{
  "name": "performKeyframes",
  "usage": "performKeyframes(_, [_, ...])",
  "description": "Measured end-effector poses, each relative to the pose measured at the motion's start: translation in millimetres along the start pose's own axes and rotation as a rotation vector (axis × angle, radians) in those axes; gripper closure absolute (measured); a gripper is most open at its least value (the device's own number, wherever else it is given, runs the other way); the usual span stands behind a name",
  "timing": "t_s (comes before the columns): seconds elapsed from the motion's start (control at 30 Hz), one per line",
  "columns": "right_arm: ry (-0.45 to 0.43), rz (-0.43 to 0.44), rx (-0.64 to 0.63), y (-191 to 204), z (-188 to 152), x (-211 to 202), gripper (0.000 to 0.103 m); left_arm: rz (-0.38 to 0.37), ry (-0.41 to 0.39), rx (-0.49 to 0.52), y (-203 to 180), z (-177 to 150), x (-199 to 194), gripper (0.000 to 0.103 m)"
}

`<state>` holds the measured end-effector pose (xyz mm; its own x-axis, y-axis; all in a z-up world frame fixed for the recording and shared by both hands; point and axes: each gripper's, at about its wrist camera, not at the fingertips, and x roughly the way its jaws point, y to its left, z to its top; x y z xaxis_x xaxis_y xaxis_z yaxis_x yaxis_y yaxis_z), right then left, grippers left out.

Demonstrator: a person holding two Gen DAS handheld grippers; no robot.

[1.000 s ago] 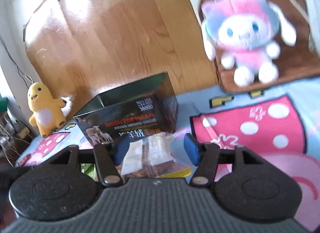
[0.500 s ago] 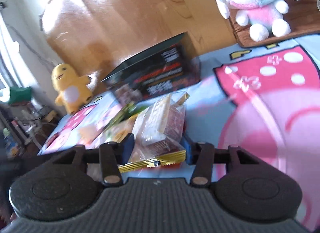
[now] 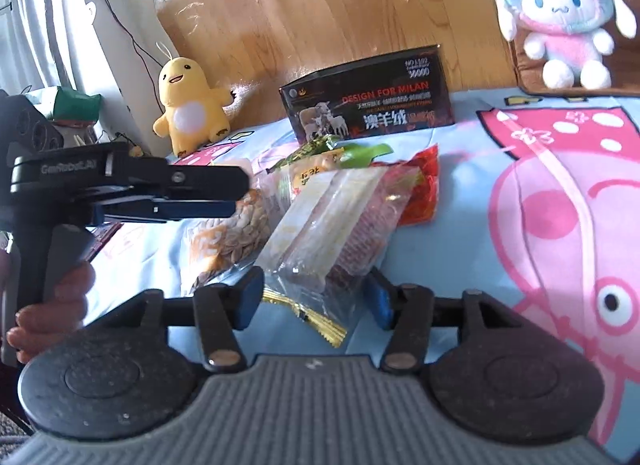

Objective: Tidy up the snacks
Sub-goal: 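Lift the pastry bag into the black box and open the left tool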

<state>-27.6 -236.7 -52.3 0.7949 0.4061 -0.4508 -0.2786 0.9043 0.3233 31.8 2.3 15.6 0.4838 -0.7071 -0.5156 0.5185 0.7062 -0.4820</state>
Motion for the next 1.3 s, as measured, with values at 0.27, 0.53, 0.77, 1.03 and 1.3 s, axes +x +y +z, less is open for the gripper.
performKeyframes(0.27, [-0.022, 0.024, 0.000, -4, -4, -13, 0.026, -0.055, 0.084, 0.004, -13, -2, 26, 0.035])
performKeyframes(0.53, [0.000, -0.072, -0.176, 16, -17, 2, 0.021, -0.022, 0.156, 0.036, -25, -15, 55, 0.044])
performKeyframes(0.77, [-0.055, -0.171, -0.265, 28, -18, 3, 0.047, 0.005, 0.105, 0.084, -36, -13, 42, 0.047])
performKeyframes(1.03, [-0.207, -0.193, -0.339, 41, 10, -8, 0.047, 0.000, -0.018, 0.169, -52, 18, 17, 0.047])
performKeyframes(1.3, [-0.282, -0.171, -0.349, 32, 75, 34, 0.047, 0.065, -0.136, 0.204, -44, 83, 28, 0.046])
